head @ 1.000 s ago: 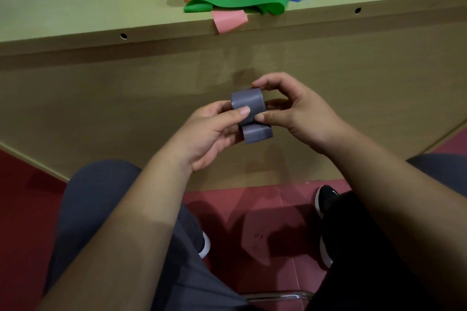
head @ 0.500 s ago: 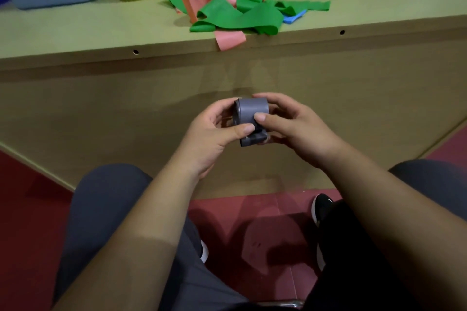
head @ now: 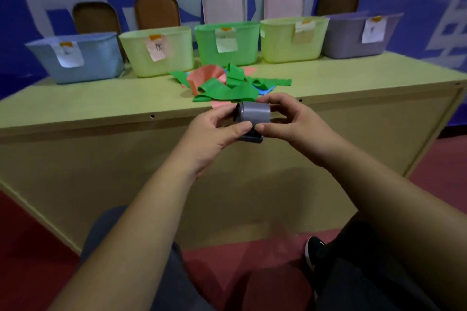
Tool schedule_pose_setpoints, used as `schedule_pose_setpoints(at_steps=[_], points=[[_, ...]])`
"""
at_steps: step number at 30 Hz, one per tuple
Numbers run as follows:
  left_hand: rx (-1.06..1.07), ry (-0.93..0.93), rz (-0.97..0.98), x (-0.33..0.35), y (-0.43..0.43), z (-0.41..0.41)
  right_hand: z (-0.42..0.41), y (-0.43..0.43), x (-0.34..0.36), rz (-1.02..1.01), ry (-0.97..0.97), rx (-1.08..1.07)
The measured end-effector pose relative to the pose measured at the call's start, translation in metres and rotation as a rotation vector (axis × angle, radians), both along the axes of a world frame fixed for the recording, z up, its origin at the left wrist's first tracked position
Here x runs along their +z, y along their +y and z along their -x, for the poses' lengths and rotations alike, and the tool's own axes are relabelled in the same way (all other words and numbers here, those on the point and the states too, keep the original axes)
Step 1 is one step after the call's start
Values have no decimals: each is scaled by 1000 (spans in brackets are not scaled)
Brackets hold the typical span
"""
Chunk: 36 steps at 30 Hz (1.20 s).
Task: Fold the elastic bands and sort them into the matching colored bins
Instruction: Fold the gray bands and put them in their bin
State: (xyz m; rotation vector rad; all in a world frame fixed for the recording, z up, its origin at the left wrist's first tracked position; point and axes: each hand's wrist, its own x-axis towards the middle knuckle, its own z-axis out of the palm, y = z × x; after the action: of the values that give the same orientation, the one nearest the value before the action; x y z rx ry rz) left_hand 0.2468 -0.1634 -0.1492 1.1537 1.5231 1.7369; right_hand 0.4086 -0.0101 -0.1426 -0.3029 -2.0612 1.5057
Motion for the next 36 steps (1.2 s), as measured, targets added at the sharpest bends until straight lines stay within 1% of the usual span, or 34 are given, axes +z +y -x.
schedule_pose_setpoints(at_steps=[2, 8, 11, 13, 15, 16, 18, 20, 22, 24, 25, 27, 30, 32, 34, 36], points=[[-20, 43, -22, 20, 2, -3, -4, 1, 25, -73, -20, -15], [-31, 82, -68, 69, 26, 10, 1, 19, 81, -262, -42, -75], [-74, 1, -69, 84, 43, 18, 10, 37, 99, -270, -66, -70], [-72, 25, -40, 91, 56, 22, 21, 52, 102, -234, -53, -101], [-35, 49, -15, 93, 74, 32, 35, 68, 97, -143, 5, -141], [-17, 25, -20, 93, 85, 38, 43, 77, 94, -47, 58, -145], [-24, -104, -76, 94, 107, 47, 60, 92, 91, 231, 186, -123], [-69, -284, -139, 98, 129, 54, 75, 102, 91, 488, 290, -91], [-128, -432, -168, 101, 153, 62, 91, 118, 89, 643, 336, -91], [-147, -524, -164, 103, 180, 75, 108, 139, 86, 722, 344, -114], [-147, -567, -162, 104, 194, 83, 116, 151, 84, 725, 332, -131], [-122, -652, -155, 105, 222, 101, 134, 180, 80, 669, 264, -159], [-81, -662, -121, 106, 263, 129, 159, 224, 78, 530, 125, -180], [-13, -597, -56, 111, 284, 144, 173, 251, 81, 449, 44, -200], [81, -460, 63, 116, 300, 158, 182, 275, 89, 391, -32, -237], [133, -371, 149, 124, 311, 169, 189, 294, 103, 385, -81, -277]])
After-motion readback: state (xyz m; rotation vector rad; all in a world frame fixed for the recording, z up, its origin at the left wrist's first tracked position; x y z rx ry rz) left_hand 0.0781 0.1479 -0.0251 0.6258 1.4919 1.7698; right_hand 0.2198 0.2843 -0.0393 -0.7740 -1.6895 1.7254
